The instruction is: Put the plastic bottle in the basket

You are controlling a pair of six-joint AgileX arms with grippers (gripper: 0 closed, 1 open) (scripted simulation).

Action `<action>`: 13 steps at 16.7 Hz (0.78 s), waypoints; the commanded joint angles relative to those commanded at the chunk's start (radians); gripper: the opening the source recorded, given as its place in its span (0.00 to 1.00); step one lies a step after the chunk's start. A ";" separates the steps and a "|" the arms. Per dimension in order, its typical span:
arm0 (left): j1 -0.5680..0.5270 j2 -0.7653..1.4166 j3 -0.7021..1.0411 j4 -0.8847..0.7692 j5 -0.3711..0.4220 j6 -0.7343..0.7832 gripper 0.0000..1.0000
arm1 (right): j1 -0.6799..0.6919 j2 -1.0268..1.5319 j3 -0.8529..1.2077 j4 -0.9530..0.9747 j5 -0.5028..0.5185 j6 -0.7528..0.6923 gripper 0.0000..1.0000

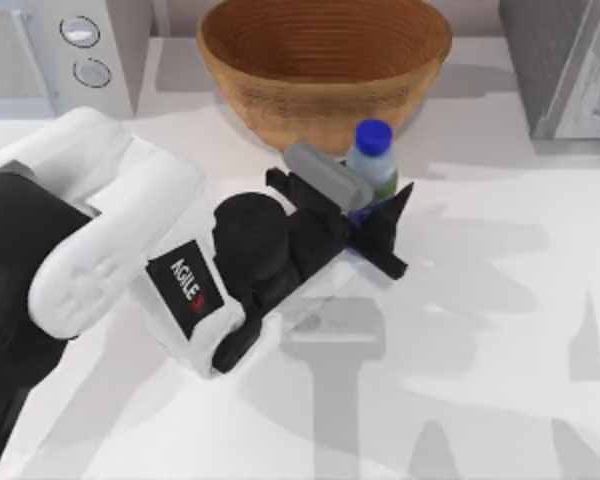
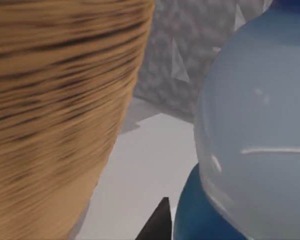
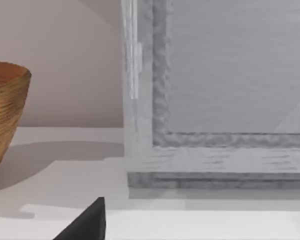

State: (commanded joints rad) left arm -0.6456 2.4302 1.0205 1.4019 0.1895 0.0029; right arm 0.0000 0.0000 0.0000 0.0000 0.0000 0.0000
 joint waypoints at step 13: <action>0.065 -0.463 -0.381 -0.072 0.055 0.005 0.00 | 0.000 0.000 0.000 0.000 0.000 0.000 1.00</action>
State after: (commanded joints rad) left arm -0.5808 1.9670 0.6396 1.3301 0.2444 0.0082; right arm 0.0000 0.0000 0.0000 0.0000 0.0000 0.0000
